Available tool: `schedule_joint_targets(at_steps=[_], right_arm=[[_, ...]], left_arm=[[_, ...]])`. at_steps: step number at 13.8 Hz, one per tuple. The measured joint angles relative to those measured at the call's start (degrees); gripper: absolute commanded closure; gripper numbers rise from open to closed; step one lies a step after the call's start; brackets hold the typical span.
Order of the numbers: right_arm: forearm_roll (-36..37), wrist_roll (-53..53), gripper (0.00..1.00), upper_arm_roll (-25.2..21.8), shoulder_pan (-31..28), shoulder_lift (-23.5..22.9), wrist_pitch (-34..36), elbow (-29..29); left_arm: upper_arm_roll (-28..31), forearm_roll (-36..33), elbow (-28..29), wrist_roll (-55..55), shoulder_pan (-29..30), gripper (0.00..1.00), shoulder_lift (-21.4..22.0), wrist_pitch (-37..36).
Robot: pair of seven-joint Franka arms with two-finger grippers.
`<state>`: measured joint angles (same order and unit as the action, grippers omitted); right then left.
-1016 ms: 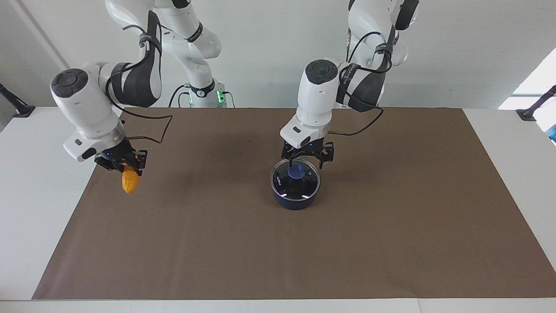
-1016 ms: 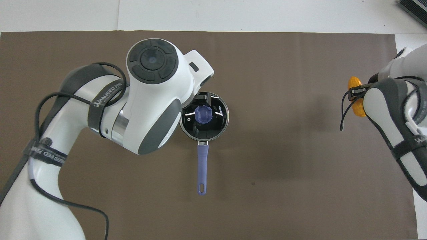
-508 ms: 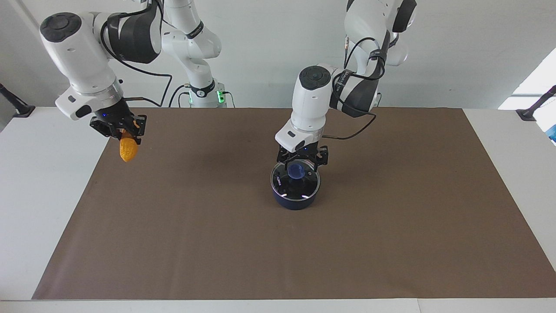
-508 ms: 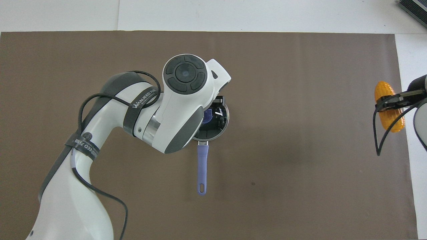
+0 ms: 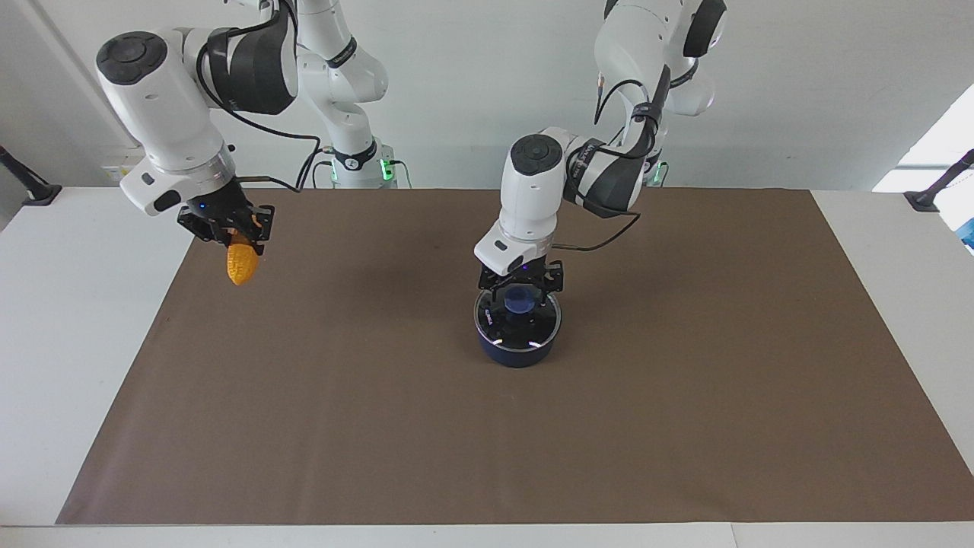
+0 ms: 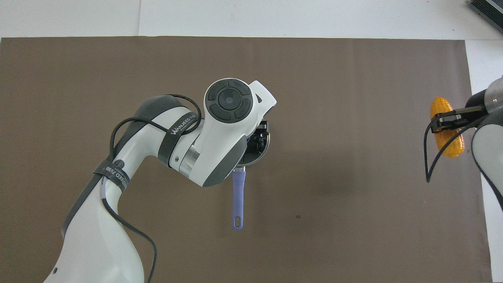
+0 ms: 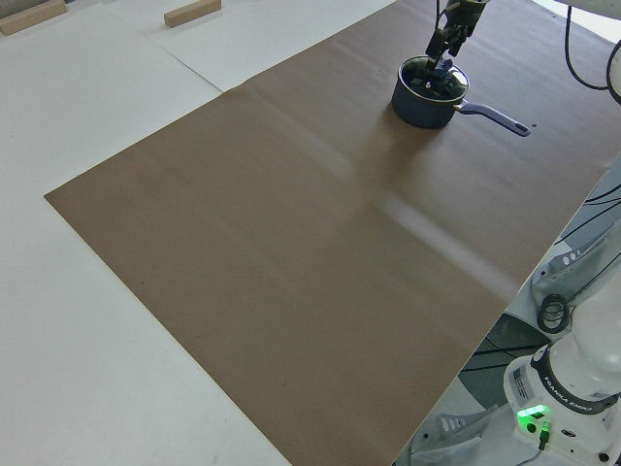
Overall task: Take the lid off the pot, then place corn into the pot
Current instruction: 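Grasp the glass lid knob with the left gripper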
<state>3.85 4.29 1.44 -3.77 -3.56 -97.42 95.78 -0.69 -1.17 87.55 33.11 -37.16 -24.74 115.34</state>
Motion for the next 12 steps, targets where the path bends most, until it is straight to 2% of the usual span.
schedule_joint_targets(at_steps=[6, 10, 12], right_arm=[[-0.02, -0.09, 1.00, 0.00, 0.00, 0.00, 0.00, 0.03], [-0.02, -0.11, 1.00, 0.00, 0.00, 0.00, 0.00, 0.03], [-0.02, -0.12, 1.00, 0.00, 0.01, 0.00, 0.00, 0.03]], left_arm=[[-0.07, 0.00, 0.91, 1.72, -0.29, 0.00, 0.00, 1.09], [-0.01, -0.10, 0.91, 1.88, -0.29, 0.56, 0.00, 1.10], [0.03, -1.30, 0.91, 1.95, -0.29, 0.70, 0.04, 1.07]])
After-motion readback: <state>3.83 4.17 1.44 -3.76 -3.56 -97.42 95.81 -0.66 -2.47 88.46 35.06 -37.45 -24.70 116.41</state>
